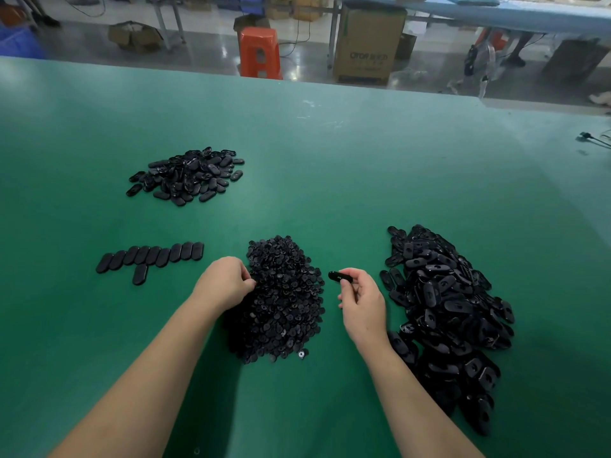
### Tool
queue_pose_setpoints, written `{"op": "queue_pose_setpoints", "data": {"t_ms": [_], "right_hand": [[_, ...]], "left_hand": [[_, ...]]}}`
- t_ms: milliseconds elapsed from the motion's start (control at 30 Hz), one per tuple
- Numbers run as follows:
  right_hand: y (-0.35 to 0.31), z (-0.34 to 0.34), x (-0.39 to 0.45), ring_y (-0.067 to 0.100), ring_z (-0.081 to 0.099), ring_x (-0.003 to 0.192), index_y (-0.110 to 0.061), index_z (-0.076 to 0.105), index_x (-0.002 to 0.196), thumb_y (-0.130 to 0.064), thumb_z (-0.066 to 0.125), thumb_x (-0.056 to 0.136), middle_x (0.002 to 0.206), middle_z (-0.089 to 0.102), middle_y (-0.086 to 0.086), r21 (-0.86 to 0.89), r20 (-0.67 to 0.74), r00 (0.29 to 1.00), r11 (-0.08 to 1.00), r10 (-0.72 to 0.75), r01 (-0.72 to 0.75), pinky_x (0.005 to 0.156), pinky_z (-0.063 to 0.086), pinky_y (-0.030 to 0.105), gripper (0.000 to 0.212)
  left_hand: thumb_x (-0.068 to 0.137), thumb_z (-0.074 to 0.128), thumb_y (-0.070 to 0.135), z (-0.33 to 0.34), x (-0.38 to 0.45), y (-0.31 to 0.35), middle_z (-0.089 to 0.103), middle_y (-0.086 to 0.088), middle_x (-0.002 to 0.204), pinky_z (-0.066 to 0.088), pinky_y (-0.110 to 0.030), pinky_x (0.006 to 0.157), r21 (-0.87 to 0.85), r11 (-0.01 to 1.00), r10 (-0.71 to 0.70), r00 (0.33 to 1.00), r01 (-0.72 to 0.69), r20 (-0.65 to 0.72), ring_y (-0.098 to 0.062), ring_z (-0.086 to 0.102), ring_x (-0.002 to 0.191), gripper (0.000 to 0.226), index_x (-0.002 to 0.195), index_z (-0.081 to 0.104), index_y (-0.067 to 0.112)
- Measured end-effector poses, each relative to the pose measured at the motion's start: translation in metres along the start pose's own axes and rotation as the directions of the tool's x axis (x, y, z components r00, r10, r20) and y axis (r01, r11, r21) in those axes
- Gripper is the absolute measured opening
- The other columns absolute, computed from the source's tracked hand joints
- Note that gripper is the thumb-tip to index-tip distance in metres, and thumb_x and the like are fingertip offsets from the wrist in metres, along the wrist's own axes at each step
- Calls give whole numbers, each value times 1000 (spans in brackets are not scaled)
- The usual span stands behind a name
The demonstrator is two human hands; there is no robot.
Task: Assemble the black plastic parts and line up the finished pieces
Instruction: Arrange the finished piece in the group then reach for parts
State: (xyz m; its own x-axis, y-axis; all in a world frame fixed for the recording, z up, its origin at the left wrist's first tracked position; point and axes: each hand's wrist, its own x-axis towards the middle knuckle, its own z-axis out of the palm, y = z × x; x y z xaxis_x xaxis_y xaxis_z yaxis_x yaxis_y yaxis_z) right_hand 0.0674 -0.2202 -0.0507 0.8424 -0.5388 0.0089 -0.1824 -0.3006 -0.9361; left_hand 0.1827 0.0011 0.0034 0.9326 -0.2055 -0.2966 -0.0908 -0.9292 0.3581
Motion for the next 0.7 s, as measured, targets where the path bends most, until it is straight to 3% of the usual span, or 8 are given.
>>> {"op": "queue_pose_setpoints", "data": {"t_ms": [200,267,333,400,467,500,567,700], "right_hand": [[-1,0,0,13,64,73,-31,63,104,-13,56,102,90,68,1,-26,12,1000,1000,-1,2,63,55,26,19],[-1,-1,0,14,64,73,-30,63,105,-13,56,102,90,68,2,-29,12,1000,1000,3,-3,64,56,28,18],[-1,-1,0,15,65,75,-28,64,107,-14,56,103,92,68,2,-28,13,1000,1000,12,-11,67,57,31,17],[-2,-1,-1,14,65,77,-26,64,110,-14,55,103,95,68,2,-23,14,1000,1000,14,-13,70,58,32,16],[-2,0,-1,15,65,79,-26,64,111,-14,55,103,98,68,0,-26,7,1000,1000,10,-10,74,58,34,17],[-2,0,-1,15,66,80,-26,64,111,-14,55,103,98,69,0,-27,2,1000,1000,9,-9,76,58,35,17],[-3,0,-1,15,66,78,-27,64,111,-14,56,103,95,69,-1,-20,-2,1000,1000,16,-16,75,59,38,17],[-3,0,-1,15,66,74,-27,60,111,-15,57,103,91,69,-2,-1,-17,999,1000,28,-28,73,60,41,15]], "left_hand": [[88,68,17,0,-3,-1,68,-2,78,51,-31,69,-6,1000,21,997,-22,-71,-24,63,79,14,74,66,17],[90,67,15,0,-4,-2,70,-3,89,53,-34,80,-49,998,25,991,-32,-130,-25,65,90,1,89,68,16],[94,67,15,1,-3,-3,73,-7,102,52,-33,88,-135,990,10,976,-41,-217,-25,66,98,17,110,70,11],[97,66,17,0,-3,0,75,-5,98,50,-22,74,-210,975,16,962,-76,-271,-15,66,81,18,113,73,12],[96,67,21,0,-6,8,69,8,70,35,-11,48,-284,951,40,962,-120,-270,-1,50,49,10,98,77,21],[96,68,22,1,-7,12,63,12,60,33,-12,43,-327,934,60,964,-146,-258,-1,46,42,10,93,77,24],[96,67,22,4,-12,23,66,10,58,37,-12,43,-398,894,124,968,-205,-219,0,49,41,12,90,75,28],[98,61,14,14,-19,49,73,16,77,46,-15,50,-538,790,233,955,-295,-182,0,61,52,19,93,72,27]]}}
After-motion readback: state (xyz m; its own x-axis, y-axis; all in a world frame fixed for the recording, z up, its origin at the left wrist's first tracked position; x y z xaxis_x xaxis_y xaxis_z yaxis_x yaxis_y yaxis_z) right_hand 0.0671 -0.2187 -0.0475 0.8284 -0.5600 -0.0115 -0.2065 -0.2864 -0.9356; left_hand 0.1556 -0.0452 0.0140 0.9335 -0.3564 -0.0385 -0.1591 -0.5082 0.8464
